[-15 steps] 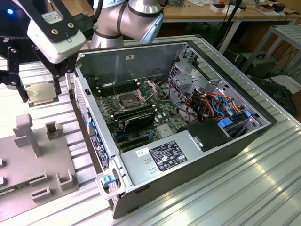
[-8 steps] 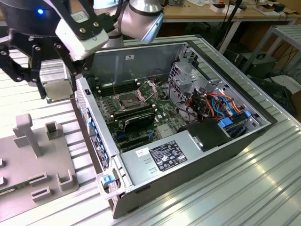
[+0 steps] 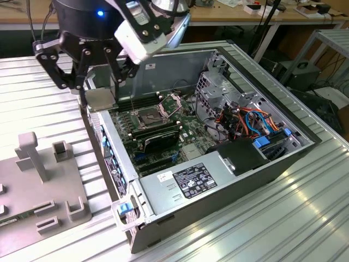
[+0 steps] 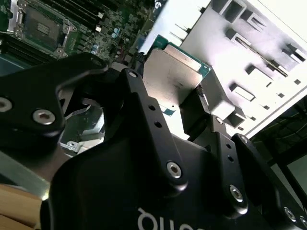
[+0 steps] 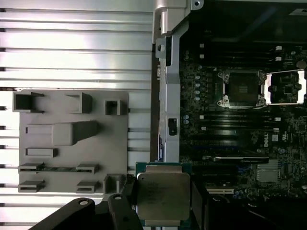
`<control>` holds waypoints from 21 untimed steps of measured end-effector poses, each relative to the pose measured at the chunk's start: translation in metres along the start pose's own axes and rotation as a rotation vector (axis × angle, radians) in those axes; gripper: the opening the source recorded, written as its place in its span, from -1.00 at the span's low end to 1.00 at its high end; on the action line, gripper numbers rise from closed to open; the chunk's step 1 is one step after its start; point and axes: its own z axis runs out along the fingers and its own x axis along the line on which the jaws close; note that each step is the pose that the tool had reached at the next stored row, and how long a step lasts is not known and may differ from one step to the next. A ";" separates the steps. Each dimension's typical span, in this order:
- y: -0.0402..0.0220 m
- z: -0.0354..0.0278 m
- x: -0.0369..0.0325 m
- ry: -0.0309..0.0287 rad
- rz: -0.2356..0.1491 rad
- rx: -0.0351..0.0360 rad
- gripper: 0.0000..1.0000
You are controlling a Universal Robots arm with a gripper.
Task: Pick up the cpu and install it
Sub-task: 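Pick up the cpu and move it towards the insertion slot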
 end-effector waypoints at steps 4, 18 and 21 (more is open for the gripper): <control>-0.0003 0.0004 -0.0181 0.0019 0.000 0.0001 0.09; -0.0015 0.0024 -0.1044 0.0104 0.000 -0.0001 0.09; -0.0017 0.0028 -0.1212 0.0116 0.000 -0.0002 0.09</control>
